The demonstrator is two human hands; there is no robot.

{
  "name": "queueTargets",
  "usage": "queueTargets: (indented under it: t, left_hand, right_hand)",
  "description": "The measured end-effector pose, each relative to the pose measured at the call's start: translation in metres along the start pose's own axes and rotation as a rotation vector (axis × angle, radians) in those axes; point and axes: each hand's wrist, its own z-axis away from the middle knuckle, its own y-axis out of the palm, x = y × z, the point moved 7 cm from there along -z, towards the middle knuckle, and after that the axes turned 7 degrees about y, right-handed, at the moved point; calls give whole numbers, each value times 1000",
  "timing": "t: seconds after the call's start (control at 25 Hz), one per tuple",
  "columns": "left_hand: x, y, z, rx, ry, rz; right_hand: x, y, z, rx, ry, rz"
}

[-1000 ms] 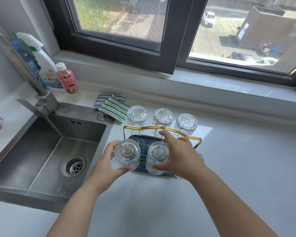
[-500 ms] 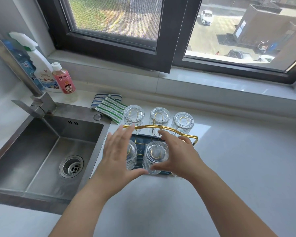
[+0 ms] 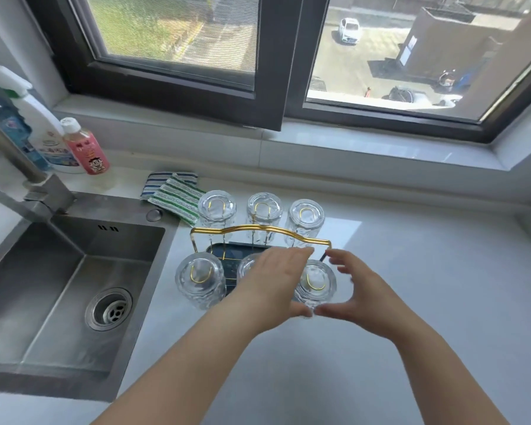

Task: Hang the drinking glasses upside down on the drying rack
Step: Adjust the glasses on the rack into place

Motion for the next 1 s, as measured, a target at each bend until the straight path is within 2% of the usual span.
queueTargets:
  t: [0.16,0.48,1.0]
  left_hand:
    - [9,23,-24,144,-24,-150]
    - [9,16,-24,34,16,-55]
    - [14,20,-25,113,-18,-92]
  right_hand:
    - [-17,23,-2,65,26,-124]
    - [-23,21,-5,-14,26,-223]
    - [-26,25,-9,17,49,-297]
